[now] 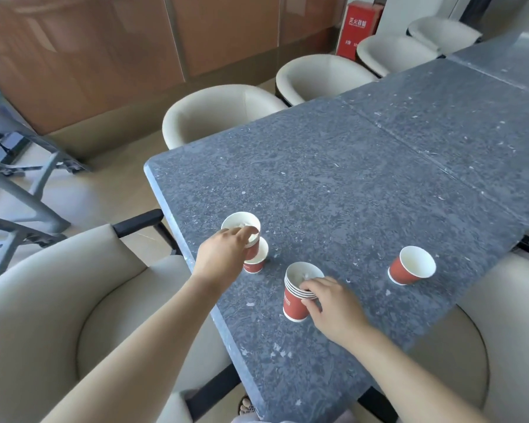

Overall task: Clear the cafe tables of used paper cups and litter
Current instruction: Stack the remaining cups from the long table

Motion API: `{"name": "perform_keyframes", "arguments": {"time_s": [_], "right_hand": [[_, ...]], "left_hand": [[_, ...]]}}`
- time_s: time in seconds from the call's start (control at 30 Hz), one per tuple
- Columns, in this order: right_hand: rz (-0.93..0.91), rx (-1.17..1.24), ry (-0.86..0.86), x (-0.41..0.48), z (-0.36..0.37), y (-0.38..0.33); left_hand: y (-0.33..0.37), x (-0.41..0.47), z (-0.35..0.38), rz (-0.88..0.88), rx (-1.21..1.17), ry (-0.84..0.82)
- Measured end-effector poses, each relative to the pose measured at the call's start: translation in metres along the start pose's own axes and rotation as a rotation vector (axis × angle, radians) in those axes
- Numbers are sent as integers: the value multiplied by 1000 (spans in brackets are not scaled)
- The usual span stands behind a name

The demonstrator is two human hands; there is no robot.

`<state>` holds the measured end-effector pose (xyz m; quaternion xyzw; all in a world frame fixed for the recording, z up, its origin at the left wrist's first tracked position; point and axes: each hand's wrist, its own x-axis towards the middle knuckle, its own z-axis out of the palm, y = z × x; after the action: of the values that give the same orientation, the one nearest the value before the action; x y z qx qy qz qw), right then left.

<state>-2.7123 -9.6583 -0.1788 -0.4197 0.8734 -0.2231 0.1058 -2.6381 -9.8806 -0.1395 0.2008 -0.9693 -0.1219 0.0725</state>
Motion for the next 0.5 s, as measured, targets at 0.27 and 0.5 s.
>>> {"name": "perform_keyframes", "arguments": {"time_s": [0.27,0.5], "right_hand": [[22,21,2,-2,-16,21],[71,26,25,-8,-30,42]], "left_hand": [[21,14,24,-7,32,-123],[40,11,47,-8,11,-239]]}}
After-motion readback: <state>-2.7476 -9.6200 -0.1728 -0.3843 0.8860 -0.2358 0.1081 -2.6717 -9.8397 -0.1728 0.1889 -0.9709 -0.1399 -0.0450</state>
